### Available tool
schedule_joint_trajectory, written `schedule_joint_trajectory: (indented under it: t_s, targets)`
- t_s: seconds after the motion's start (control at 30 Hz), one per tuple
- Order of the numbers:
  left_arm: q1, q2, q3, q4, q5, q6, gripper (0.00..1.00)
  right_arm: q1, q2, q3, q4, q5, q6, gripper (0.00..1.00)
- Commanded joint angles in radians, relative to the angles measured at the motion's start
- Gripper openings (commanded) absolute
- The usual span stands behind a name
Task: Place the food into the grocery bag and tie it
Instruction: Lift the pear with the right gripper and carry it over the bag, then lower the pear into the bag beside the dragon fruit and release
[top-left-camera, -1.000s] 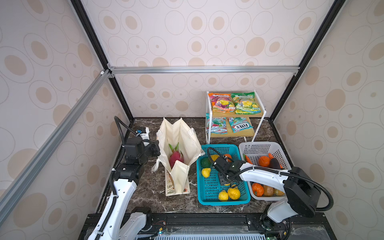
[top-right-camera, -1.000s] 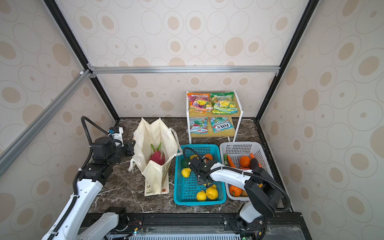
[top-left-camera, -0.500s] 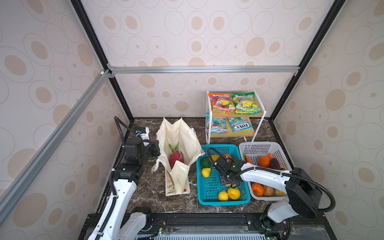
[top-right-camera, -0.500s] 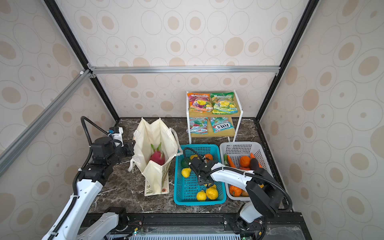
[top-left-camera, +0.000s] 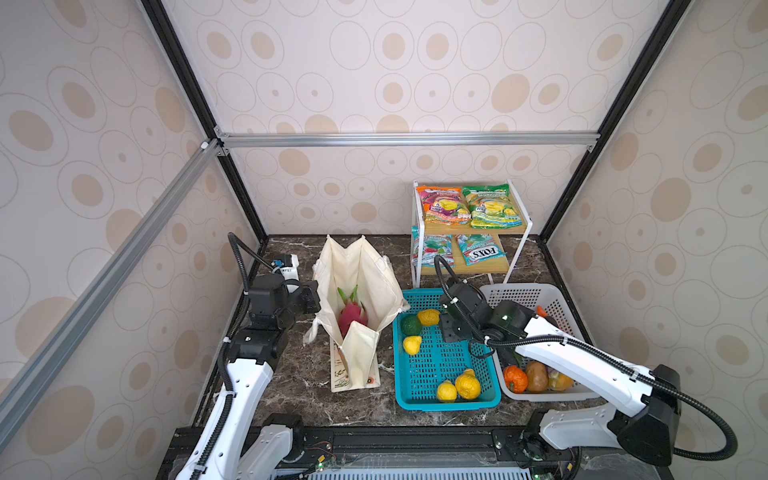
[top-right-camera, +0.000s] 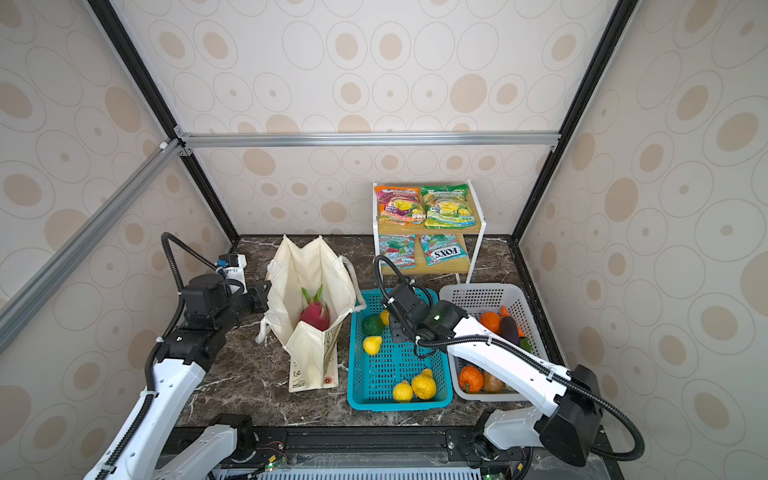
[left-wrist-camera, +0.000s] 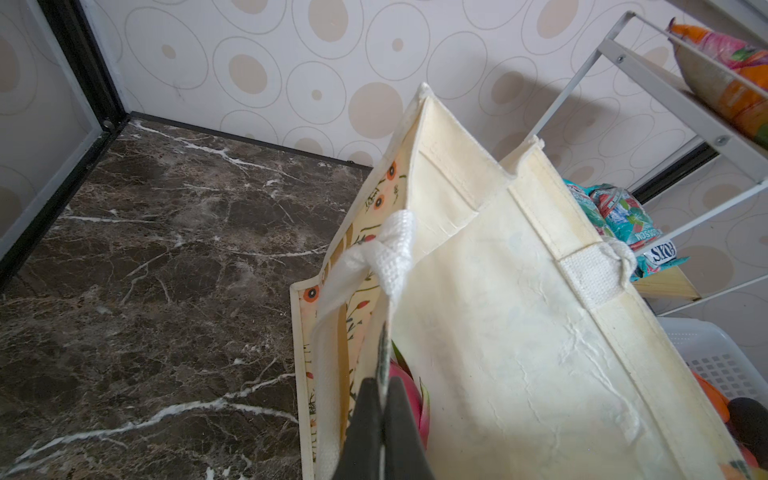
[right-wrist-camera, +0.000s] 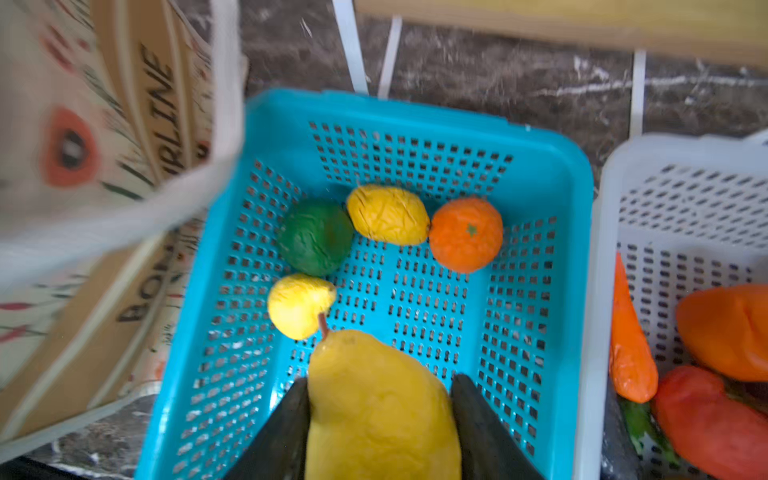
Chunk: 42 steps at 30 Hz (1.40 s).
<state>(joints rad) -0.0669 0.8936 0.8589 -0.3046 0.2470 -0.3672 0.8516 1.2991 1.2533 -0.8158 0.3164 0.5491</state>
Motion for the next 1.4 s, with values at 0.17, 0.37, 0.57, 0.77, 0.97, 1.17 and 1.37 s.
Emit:
schedule_joint_trajectory:
  t_s: [0.17, 0.37, 0.57, 0.77, 0.97, 1.17, 1.37]
  targets:
    - [0.003, -0.006, 0.008, 0.008, 0.036, 0.008, 0.0, 0.003, 0.042, 0.277, 0.009, -0.029, -0.106, 0.5]
    - [0.004, 0.019, 0.027, -0.005, 0.049, 0.029, 0.0, 0.03, 0.187, 0.431, 0.125, -0.185, -0.091, 0.5]
    - [0.003, 0.044, 0.049, -0.032, 0.047, 0.053, 0.0, 0.1, 0.408, 0.607, 0.147, -0.219, -0.084, 0.49]
    - [0.004, 0.055, 0.059, -0.038, 0.045, 0.06, 0.0, 0.147, 0.648, 0.771, 0.084, -0.21, -0.084, 0.49]
    - [0.003, 0.065, 0.051, -0.026, 0.048, 0.047, 0.0, 0.173, 0.804, 0.844, 0.037, -0.208, -0.079, 0.49]
    - [0.004, 0.065, 0.054, -0.021, 0.04, 0.04, 0.0, 0.172, 0.9, 0.844, 0.055, -0.239, -0.063, 0.49]
    - [0.004, 0.064, 0.051, -0.022, 0.034, 0.039, 0.0, 0.172, 0.983, 0.838, 0.054, -0.252, -0.036, 0.49]
